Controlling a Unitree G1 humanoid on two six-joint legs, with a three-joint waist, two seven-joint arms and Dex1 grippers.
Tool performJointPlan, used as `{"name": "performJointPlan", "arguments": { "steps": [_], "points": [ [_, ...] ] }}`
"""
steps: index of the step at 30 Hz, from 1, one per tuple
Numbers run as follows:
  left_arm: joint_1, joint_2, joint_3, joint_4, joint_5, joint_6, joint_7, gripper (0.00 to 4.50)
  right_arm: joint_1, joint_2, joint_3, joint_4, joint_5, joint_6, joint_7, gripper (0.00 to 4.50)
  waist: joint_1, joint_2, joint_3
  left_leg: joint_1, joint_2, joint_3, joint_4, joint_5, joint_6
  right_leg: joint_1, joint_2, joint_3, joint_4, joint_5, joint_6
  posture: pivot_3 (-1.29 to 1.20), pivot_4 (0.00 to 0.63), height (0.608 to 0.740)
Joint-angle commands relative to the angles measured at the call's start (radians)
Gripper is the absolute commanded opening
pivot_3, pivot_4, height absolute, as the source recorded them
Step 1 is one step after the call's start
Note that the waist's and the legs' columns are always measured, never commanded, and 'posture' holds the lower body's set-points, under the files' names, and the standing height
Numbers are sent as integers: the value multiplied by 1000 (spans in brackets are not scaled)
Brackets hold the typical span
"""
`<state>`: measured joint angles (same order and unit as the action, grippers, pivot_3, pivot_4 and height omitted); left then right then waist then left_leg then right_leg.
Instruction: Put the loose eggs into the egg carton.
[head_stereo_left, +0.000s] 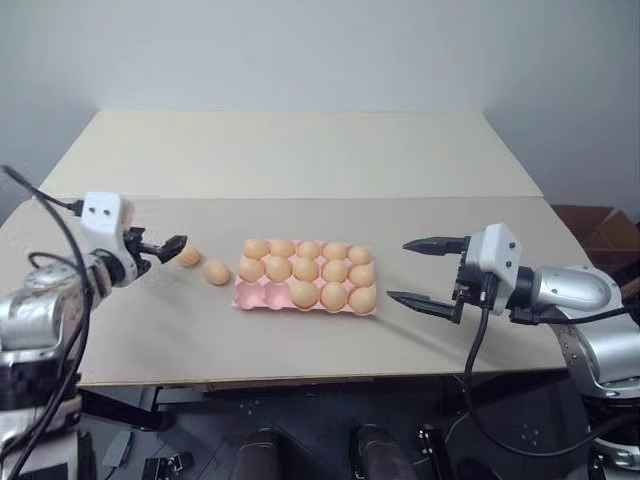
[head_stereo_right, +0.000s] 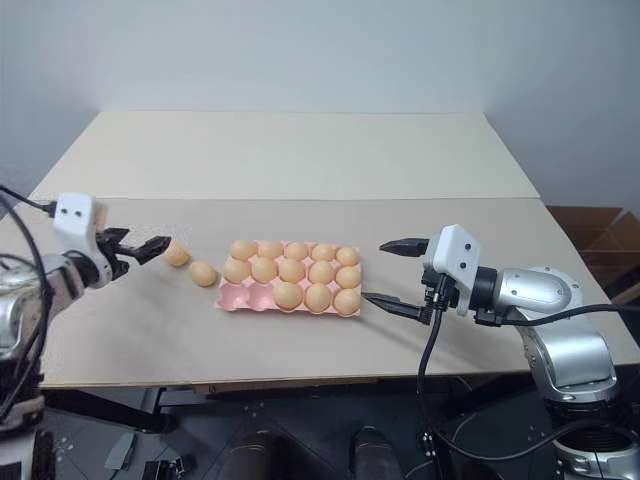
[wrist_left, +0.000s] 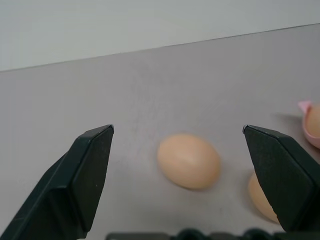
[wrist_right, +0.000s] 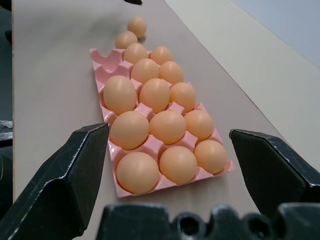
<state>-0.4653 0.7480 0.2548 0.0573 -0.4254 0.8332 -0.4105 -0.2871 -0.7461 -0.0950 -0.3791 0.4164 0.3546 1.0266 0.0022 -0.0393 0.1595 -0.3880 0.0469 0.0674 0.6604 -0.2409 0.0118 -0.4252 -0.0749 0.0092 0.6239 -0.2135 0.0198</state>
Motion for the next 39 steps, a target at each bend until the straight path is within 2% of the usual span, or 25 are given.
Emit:
{"name": "performJointPlan", "arguments": {
  "steps": [1,8,11,15,16,19,25,28,34,39],
  "points": [
    [-84,-26,-35,108,42,5,15,4500,-1,-1,-27,-37,23,-24,-14,4475,0,0,0,0,0,0,0,0,0,0,0,0,0,0,0,0,150,740],
    [-226,-82,-118,317,114,-1,-4,4500,10,5,-29,-54,23,-23,-33,4475,-1,-1,0,-1,-1,0,0,0,0,0,0,0,0,0,1,0,150,740],
    [-253,-90,-123,358,135,5,5,3877,10,10,-30,-59,25,-20,-49,4500,-3,-1,0,-1,-1,0,0,0,0,0,0,0,0,0,1,0,150,740],
    [-256,-85,-126,362,153,-1,-4,2552,6,16,-30,-63,25,-15,-70,4500,-4,-1,0,-1,-1,0,0,0,0,0,0,0,0,1,1,0,150,740],
    [-255,-84,-122,361,157,-3,-1,2352,-1,20,-29,-61,24,-13,-78,4500,-4,-1,0,-1,-1,0,0,0,0,0,0,0,0,1,1,0,150,740],
    [-248,-76,-114,345,172,-19,4,2197,-22,36,-21,-52,22,-6,-105,4500,-4,-1,0,-1,-1,0,1,0,0,0,-1,0,0,1,2,0,150,740],
    [-237,-62,-74,256,175,-135,-10,2197,-39,50,-6,-41,9,-5,-134,4500,-2,-1,0,-1,-1,-1,1,0,0,0,-1,0,0,1,2,0,150,740],
    [-200,-53,-45,160,137,-248,-98,2197,-41,50,-4,-42,9,-6,-138,4500,-1,-1,0,-2,-1,0,1,0,0,0,-1,0,0,1,2,0,150,740],
    [-12,23,-45,-87,-36,-384,-522,2197,-20,43,-8,-58,22,-6,-132,4500,-7,-1,0,-1,-1,1,1,0,0,0,-2,1,0,1,2,0,150,740],
    [51,70,-98,-149,-124,-417,-794,2197,16,21,-27,-71,49,-14,-84,4500,-3,-1,0,-1,0,0,1,0,0,0,-1,0,1,1,2,0,150,740]
  ]
}}
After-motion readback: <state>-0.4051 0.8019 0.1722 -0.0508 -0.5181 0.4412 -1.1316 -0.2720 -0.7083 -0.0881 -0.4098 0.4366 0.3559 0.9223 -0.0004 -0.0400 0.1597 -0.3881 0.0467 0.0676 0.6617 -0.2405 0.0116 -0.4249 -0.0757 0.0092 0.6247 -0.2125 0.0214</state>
